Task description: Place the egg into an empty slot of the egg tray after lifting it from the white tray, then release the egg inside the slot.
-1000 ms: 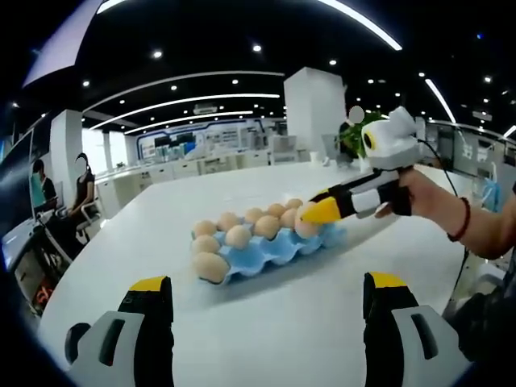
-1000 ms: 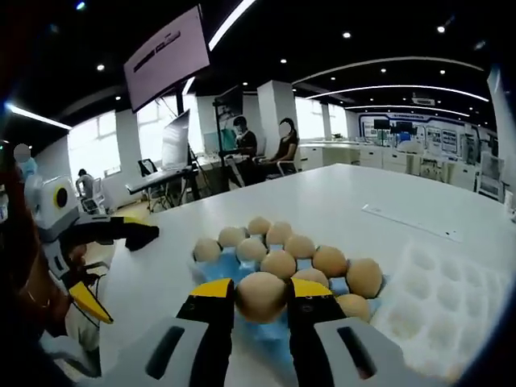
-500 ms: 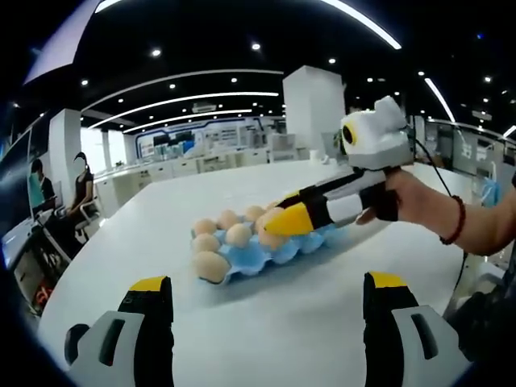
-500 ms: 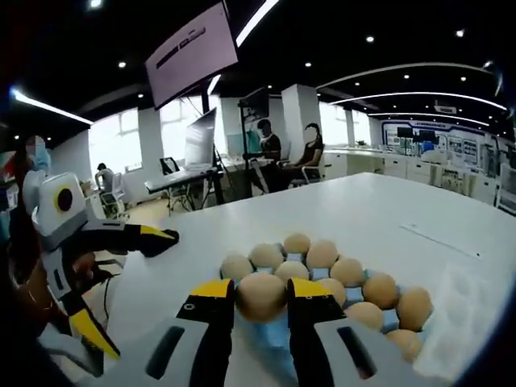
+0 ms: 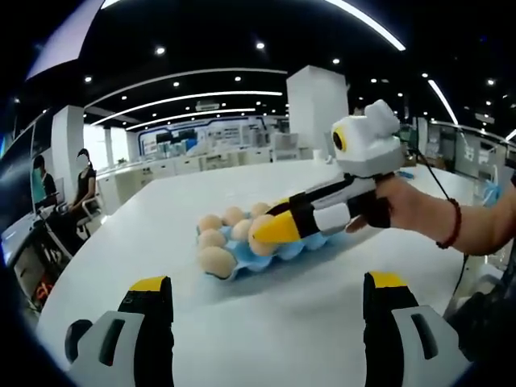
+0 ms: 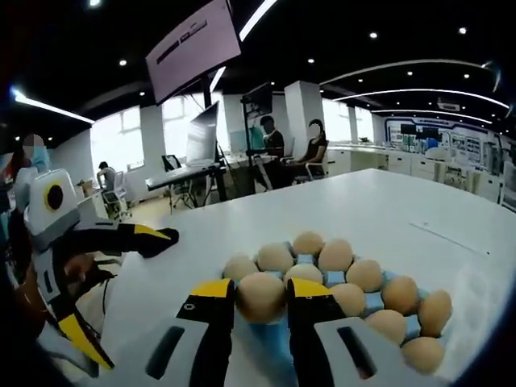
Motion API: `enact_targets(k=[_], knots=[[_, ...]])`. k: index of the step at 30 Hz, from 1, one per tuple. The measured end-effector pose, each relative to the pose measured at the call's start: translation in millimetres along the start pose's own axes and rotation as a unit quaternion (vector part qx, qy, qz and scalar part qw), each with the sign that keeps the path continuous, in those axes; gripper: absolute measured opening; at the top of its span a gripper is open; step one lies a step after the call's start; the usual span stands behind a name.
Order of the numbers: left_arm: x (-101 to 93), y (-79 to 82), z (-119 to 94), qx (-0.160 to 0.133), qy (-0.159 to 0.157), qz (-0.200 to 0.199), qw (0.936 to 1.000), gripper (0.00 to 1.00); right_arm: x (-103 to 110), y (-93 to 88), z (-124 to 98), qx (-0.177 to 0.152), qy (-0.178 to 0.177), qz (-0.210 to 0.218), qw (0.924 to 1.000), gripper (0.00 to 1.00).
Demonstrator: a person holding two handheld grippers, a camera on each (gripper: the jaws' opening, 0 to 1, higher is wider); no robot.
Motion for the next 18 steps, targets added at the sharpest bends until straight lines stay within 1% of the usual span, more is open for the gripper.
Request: enact_targets(k=[8,10,13,14,16,18], knots=[[1.9,-2.2,-2,0.001,0.003,-0.003,1.0000,1.00,2,-10.9,12,0.012,-0.014,-0.004,0.9998,0.27],[2.9,-2.4,-2,-0.002,0.004,-0.007,1.0000,1.00,4,-15.1,12,0.011,-0.022,-0.004,0.9997,0.27],[2.9,-1.9,-3,-0.004,0.003,-0.005,1.0000,1.00,2,-17.3,16,0.009,-0.026,-0.001,0.9996,0.27],[3.0,-1.9,-3,-0.003,0.003,-0.004,1.0000,1.00,3,-16.4,14,0.002,-0.029,-0.003,0.9996,0.27],[3.5,-1.9,-3,-0.003,0.003,-0.005,1.0000,1.00,4,-17.2,14,0.004,-0.029,-0.009,0.9995,0.27],[4.2,-1.4,-4,-0.006,0.003,-0.007,1.0000,1.00,3,-17.9,14,-0.002,-0.035,-0.016,0.9993,0.27]])
Point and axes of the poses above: the point that each gripper's makers call its tool centre point, and the gripper's own axes: z roughly forward along the fingers, x roughly to its left, y roughly out of its top, the point moved 3 cm from there along -z, roughly backward along the fingers, and after that the axes turned 3 degrees about -z, right-handed, at the moved point
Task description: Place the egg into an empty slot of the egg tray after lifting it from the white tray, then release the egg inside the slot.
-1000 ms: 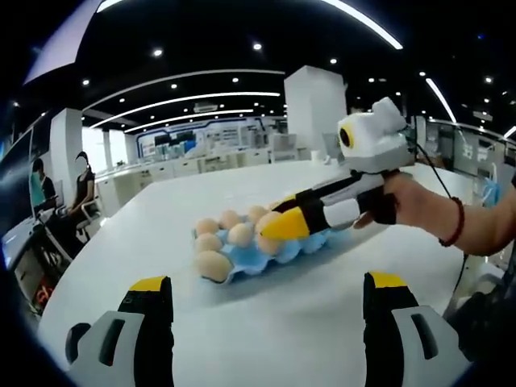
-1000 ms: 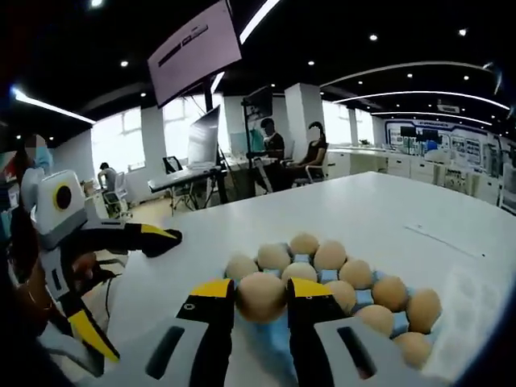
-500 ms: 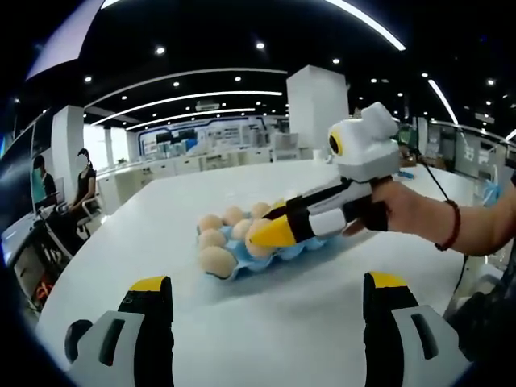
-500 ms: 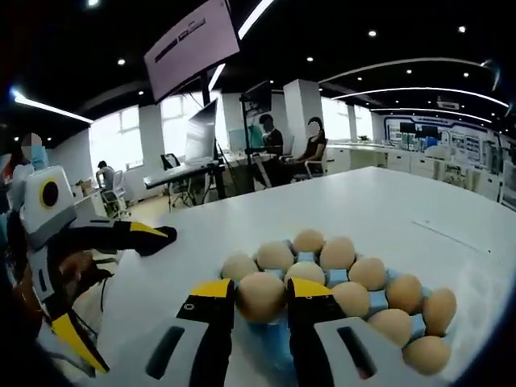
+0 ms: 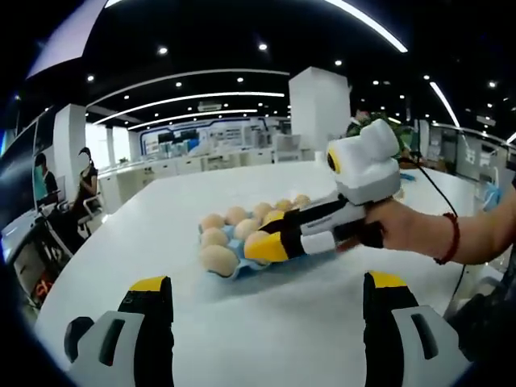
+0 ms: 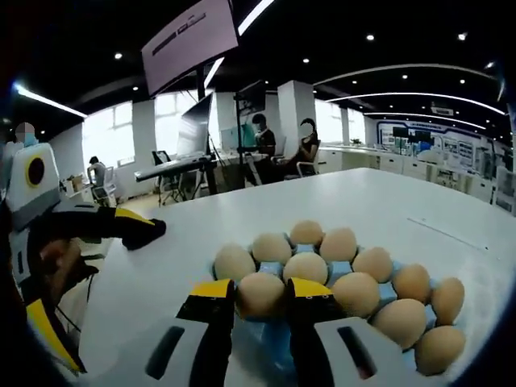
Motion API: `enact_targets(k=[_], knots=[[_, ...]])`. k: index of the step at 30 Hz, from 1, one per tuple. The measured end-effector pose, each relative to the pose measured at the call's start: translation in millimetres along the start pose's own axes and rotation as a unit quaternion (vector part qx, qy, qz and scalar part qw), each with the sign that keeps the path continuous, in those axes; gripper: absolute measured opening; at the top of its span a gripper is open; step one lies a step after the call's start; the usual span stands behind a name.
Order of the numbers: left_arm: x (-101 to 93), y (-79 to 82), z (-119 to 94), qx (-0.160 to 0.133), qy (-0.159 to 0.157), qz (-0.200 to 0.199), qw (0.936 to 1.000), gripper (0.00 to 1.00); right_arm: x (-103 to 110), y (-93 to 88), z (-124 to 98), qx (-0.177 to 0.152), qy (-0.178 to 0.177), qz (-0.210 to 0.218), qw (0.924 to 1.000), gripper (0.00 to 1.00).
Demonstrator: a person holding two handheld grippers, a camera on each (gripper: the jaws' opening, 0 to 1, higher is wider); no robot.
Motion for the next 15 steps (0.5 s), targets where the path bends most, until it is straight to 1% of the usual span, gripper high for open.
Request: enact_targets(k=[3,5,11,12,15], knots=[[1.0,-0.8,-0.3,0.002,0.001,0.000,1.0000,1.00,0.9,-0.1,0.2,-0.009,-0.003,-0.004,0.9999,0.27],[1.1,-1.2,-0.5,0.003,0.001,0.000,1.0000,1.00,1.2,0.1,1.5,-0.011,-0.005,-0.015,0.9998,0.28],[3.8,-3.7,-3.9,0.004,0.005,-0.002,1.0000,1.00,1.5,0.0,2.7,-0.022,-0.009,-0.018,0.9996,0.28],[4.4,-4.1,-4.3,0.005,0.006,-0.002,1.0000,1.00,3.5,-1.0,1.0,-0.022,-0.006,-0.029,0.9993,0.28],[5.1,-4.0,-5.9,0.004,0.006,-0.002,1.0000,1.00,6.4,-2.3,0.8,-0.019,-0.002,-0.044,0.9989,0.32]])
Point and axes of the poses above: the point that each gripper's makers call its tool centre point, and the gripper's own axes: z roughly forward along the fingers, x roughly to its left, y roughly out of its top, the point moved 3 cm from there along -z, roughly backward along the fingers, and after that the axes turned 3 degrees about -z, right-handed, at the moved point
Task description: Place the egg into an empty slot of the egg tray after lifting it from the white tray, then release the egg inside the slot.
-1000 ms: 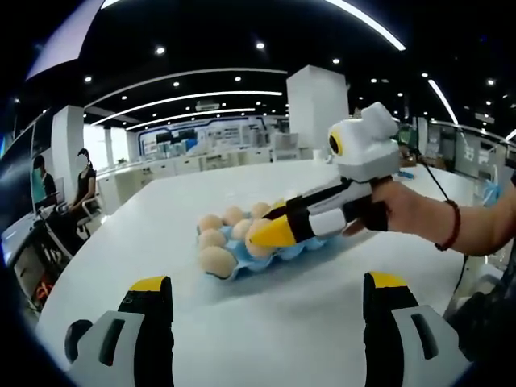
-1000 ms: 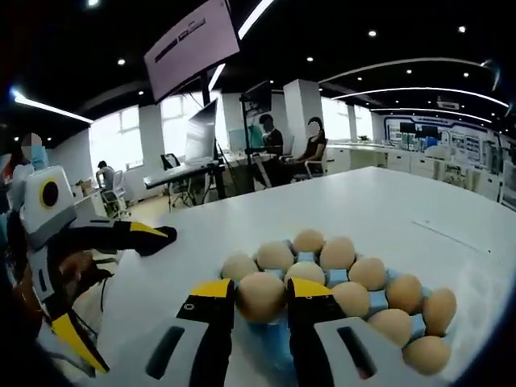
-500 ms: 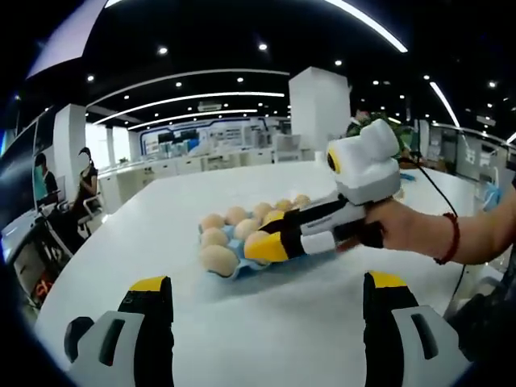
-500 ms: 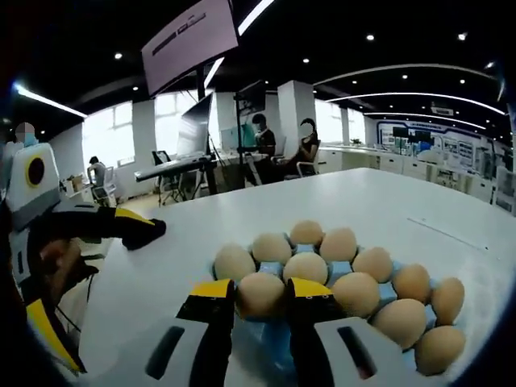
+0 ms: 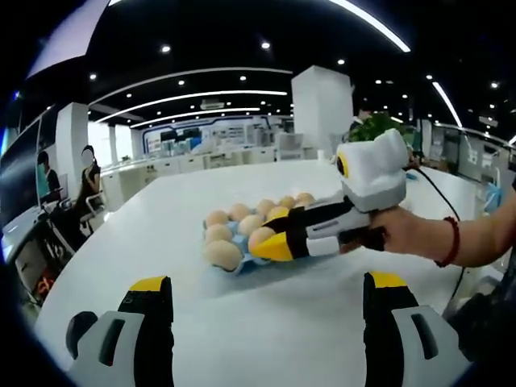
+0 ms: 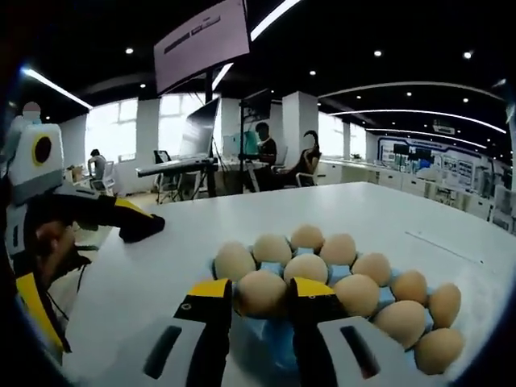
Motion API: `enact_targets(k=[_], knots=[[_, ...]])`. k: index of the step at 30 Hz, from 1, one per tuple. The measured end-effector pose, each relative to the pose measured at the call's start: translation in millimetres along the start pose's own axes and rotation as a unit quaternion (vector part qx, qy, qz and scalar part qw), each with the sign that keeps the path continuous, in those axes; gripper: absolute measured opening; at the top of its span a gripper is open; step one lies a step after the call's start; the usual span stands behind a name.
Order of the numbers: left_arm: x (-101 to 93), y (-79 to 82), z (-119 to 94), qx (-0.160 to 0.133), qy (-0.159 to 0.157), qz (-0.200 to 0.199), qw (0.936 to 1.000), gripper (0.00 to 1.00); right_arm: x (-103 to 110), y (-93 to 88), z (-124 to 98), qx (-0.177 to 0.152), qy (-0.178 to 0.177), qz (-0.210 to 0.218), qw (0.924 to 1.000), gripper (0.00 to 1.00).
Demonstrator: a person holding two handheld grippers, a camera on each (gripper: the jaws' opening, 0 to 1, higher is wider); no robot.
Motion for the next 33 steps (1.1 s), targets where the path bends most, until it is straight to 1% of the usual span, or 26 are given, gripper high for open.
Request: enact_targets(k=[3,4,6,9,12,17,20,22,24,28,30,33], knots=[[0.4,0.4,-1,-0.002,0.001,0.000,1.0000,1.00,-1,0.8,3,0.000,-0.001,-0.003,1.0000,0.33],[0.1,0.5,-1,-0.002,0.001,0.000,1.0000,1.00,-2,1.0,3,0.000,0.000,-0.002,1.0000,0.36],[0.5,0.2,-2,-0.002,0.001,0.000,1.0000,1.00,-1,1.0,3,-0.006,0.002,0.007,1.0000,0.38],[1.7,-0.7,-2,-0.001,0.002,-0.001,1.0000,1.00,-2,0.9,0,-0.007,-0.002,0.007,0.9999,0.38],[1.3,0.5,-2,-0.004,0.002,-0.004,1.0000,1.00,-5,2.1,-1,-0.010,-0.004,0.009,0.9999,0.42],[0.3,3.0,0,-0.008,-0.002,-0.007,0.9999,1.00,-1,9.7,-7,-0.023,0.008,0.032,0.9992,0.54],[-2.1,3.5,0,-0.010,-0.008,-0.010,0.9999,1.00,-1,11.9,-8,-0.026,0.010,0.028,0.9992,0.61],[-3.8,3.6,0,-0.010,-0.012,-0.010,0.9998,1.00,-2,13.3,-9,-0.027,0.008,0.029,0.9992,0.68],[-3.8,4.0,1,-0.011,-0.010,-0.009,0.9998,1.00,-2,11.8,-12,-0.023,0.007,0.026,0.9993,0.68],[-4.1,5.6,1,-0.015,-0.009,-0.011,0.9998,1.00,-5,14.1,-15,-0.027,0.004,0.024,0.9993,0.72],[-4.5,6.1,1,-0.015,-0.009,-0.011,0.9998,1.00,-6,15.2,-20,-0.029,0.002,0.024,0.9993,0.72],[-4.7,6.2,1,-0.014,-0.010,-0.010,0.9998,1.00,-9,16.2,-21,-0.031,0.001,0.028,0.9991,0.72]])
Point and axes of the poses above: the point that each gripper's makers call its tool centre point, and the gripper's own axes: z roughly forward along the fingers, x roughly to its left, y roughly out of its top, the point moved 3 cm from there along -z, roughly backward along the fingers, and after that the axes turned 3 degrees about -z, right-handed, at the moved point
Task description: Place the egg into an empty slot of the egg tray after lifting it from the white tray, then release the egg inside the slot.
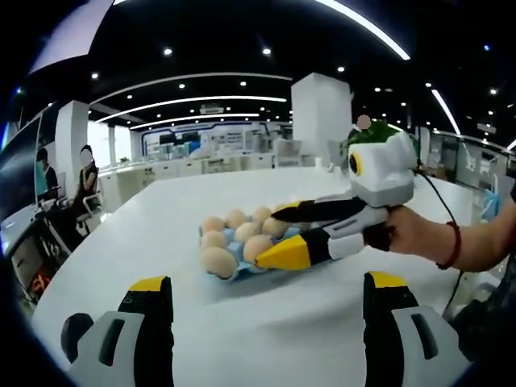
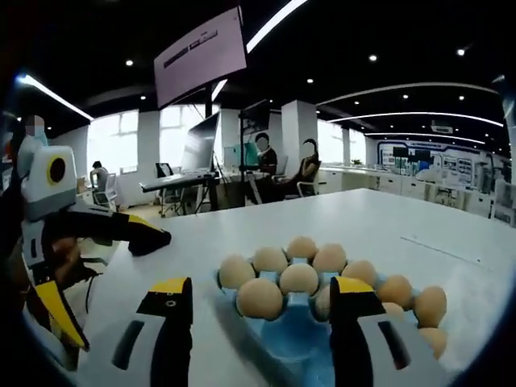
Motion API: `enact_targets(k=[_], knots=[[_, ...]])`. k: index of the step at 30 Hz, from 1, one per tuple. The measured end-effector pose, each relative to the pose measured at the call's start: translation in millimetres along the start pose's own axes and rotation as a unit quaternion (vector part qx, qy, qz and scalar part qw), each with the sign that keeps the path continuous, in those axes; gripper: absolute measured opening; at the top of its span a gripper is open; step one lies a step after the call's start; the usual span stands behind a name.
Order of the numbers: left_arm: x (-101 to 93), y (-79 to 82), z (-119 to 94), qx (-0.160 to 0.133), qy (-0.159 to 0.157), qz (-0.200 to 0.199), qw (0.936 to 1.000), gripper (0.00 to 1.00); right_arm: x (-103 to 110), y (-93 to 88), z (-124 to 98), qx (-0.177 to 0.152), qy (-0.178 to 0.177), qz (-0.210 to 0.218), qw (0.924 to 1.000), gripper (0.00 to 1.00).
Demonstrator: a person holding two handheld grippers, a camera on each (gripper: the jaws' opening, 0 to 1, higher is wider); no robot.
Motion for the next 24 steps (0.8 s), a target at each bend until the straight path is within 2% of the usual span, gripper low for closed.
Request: enact_targets(k=[12,18,24], knots=[[-1.0,3.2,1,-0.009,0.001,-0.005,0.9999,1.00,-6,0.8,-13,0.004,-0.013,-0.011,0.9998,0.80],[-1.6,2.4,3,-0.005,0.002,-0.004,1.0000,1.00,-14,0.5,-26,0.008,-0.015,-0.002,0.9999,0.81],[-3.5,3.7,5,-0.006,0.002,-0.003,1.0000,1.00,-25,-1.0,-36,0.011,-0.035,0.001,0.9993,0.81]])
Point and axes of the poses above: the point that each gripper's makers call its tool centre point, and the gripper's own axes: z roughly forward along the fingers, x roughly to its left, y roughly out of its top, the point moved 3 cm from there along -z, roughly backward along the fingers, and after that the axes turned 3 degrees about -z, right-handed, at the moved point
